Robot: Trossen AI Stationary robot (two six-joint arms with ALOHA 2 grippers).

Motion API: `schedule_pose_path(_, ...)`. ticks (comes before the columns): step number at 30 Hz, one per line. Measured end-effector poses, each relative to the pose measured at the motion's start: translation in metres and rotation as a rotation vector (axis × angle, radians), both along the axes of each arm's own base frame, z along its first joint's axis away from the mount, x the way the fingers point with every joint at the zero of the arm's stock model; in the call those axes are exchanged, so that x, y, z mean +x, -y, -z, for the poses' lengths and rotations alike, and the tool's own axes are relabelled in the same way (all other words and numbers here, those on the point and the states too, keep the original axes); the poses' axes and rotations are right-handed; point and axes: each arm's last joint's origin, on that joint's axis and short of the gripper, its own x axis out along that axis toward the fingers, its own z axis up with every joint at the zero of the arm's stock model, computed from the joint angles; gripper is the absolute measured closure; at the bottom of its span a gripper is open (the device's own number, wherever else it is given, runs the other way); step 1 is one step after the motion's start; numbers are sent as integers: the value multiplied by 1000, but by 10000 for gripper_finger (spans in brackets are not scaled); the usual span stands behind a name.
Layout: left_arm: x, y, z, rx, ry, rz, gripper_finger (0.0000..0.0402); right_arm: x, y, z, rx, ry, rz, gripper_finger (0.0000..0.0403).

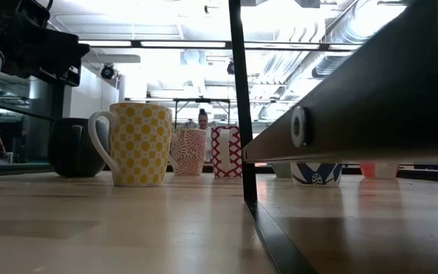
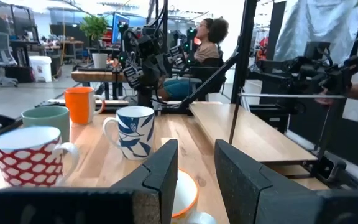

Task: Place coffee mugs
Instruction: Move the red patterned mug to the left of the blue patterned mug

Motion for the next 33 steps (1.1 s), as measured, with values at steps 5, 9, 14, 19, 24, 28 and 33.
schedule_pose_path(5, 0, -1, -3, -13, 28, -38, 307, 0, 2, -2, 7, 25, 57, 379)
schedule_pose_path(9, -2, -1, -17, -62, 170, -38, 307, 0, 3, -9, 24, 95, 90, 379)
schedule_pose_path(14, -12, -2, -50, -59, 202, -52, 307, -3, 4, -26, 18, 192, 98, 379)
schedule_pose_path(19, -18, -3, -79, -73, 41, -122, 307, -12, 5, -48, 3, 179, 99, 379)
schedule_pose_path(24, -17, -3, -109, -71, -6, -124, 307, -24, 8, -73, -6, 158, 100, 379)
schedule_pose_path(28, -11, -3, -126, -70, -72, -121, 307, -31, 10, -90, -15, 112, 111, 379)
schedule_pose_path(33, -5, -4, -152, -8, -71, -123, 307, -33, 10, -108, -47, 87, 113, 379)
